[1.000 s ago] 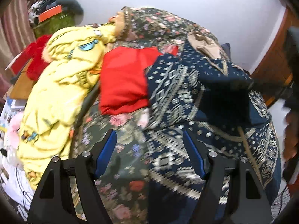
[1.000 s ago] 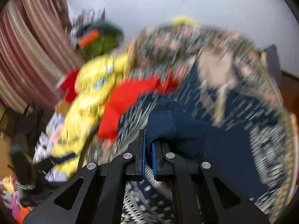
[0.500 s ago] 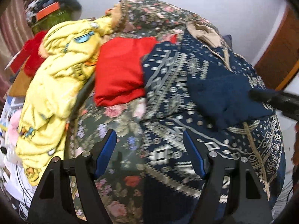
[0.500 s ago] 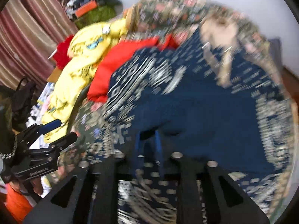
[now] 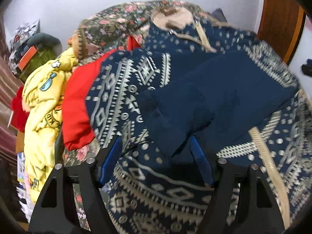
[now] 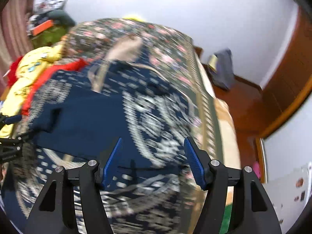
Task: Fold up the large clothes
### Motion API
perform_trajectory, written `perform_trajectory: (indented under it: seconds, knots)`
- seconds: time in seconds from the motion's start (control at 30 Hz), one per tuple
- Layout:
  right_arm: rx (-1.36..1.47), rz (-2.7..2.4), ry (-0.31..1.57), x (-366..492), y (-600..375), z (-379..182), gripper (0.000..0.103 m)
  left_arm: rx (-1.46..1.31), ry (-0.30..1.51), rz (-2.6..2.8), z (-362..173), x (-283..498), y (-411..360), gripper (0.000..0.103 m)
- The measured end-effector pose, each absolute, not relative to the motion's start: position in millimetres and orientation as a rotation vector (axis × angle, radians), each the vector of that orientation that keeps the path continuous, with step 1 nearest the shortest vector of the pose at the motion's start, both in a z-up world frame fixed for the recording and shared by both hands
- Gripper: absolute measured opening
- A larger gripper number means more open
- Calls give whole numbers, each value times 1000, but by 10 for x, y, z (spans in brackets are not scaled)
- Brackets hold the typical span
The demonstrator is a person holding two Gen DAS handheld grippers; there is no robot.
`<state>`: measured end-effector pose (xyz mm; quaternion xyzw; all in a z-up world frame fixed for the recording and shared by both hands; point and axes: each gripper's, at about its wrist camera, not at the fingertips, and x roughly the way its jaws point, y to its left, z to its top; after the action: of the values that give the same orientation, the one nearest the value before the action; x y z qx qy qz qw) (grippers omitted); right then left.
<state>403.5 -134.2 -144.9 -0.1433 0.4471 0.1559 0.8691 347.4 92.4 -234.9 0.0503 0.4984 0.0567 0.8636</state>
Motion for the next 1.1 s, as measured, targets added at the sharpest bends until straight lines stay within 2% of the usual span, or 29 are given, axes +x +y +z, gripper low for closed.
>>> perform_trajectory:
  seconds: [0.13,0.2,0.27,0.37,0.5,0.6,0.77,0.9,1.0,1.07,1.1]
  knots:
    - [-193,283,975,4192,-1726,-1546,61,100,1048,66,-2422,3625,884,55]
    - [-141,277,970,4219,-1845,-1560,61,78,1044,42,-2385,3694,889,31]
    - [-114,280,973,4258,-1885,-1580,61,45,1045,42,-2318,3791,942,17]
    - [-82,284,977,4327,-1892,-1636,61,-37,992,34,-2089,3858,1068,13]
    - [-36,304,1021,4423,-1815,-1792,61,-144,840,38,-1630,3763,1328,13]
    - [-73,318,1071,4457,-1693,-1963,61,-172,783,30,-1496,3706,1479,13]
    - [-97,323,1107,4410,-1597,-2157,64,-141,910,79,-1902,3718,1635,15]
    - [-54,325,1115,4409,-1651,-2164,66,-128,1029,150,-2316,3673,1704,23]
    - [-57,328,1114,4391,-1673,-2167,66,-146,1066,184,-2508,3552,1791,47]
    - [-67,327,1113,4377,-1652,-2169,67,-148,1049,206,-2525,3456,1854,56]
    - [-70,325,1113,4378,-1650,-2171,68,-137,1041,220,-2520,3412,1874,57]
